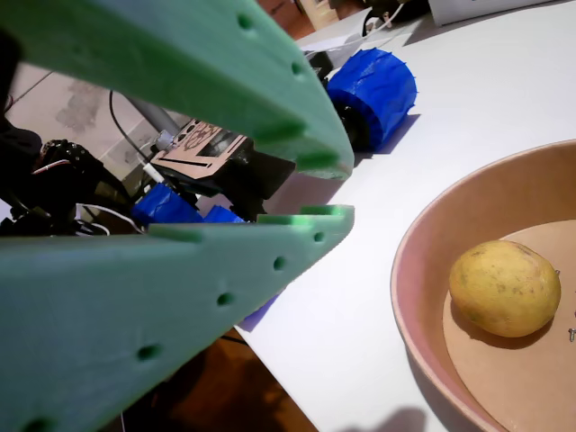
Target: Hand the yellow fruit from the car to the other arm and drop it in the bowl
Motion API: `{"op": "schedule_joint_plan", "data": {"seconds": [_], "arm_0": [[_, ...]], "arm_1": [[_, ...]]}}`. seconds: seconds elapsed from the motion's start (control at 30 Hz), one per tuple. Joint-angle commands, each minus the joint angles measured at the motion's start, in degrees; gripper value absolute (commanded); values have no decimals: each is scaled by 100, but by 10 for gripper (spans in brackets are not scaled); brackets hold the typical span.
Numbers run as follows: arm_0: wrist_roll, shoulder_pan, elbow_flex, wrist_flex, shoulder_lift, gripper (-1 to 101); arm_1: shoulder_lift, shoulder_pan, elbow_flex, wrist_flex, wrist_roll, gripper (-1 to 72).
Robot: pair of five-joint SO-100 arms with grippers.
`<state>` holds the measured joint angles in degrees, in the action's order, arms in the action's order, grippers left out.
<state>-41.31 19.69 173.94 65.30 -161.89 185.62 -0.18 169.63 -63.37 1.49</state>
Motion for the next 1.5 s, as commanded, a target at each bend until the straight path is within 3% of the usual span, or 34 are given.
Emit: {"op": "schedule_joint_plan", "data": {"seconds": [0.0,0.27,0.6,1.2,1.3,1.33,1.37,1.47], "arm_0": [[26,44,26,35,158,1],[26,44,26,35,158,1],[26,44,26,35,158,1],[26,44,26,35,158,1],[26,44,26,35,158,1],[26,44,26,35,158,1],[26,44,26,35,158,1],[26,44,26,35,158,1]], "arm_1": [[44,18,-18,97,-26,-1],[44,62,62,378,123,0],[44,35,-9,334,70,22],[44,35,18,246,18,2],[44,9,35,281,26,62],[44,9,35,290,9,138],[44,-35,35,290,-18,158],[44,-70,44,290,-44,129]]}}
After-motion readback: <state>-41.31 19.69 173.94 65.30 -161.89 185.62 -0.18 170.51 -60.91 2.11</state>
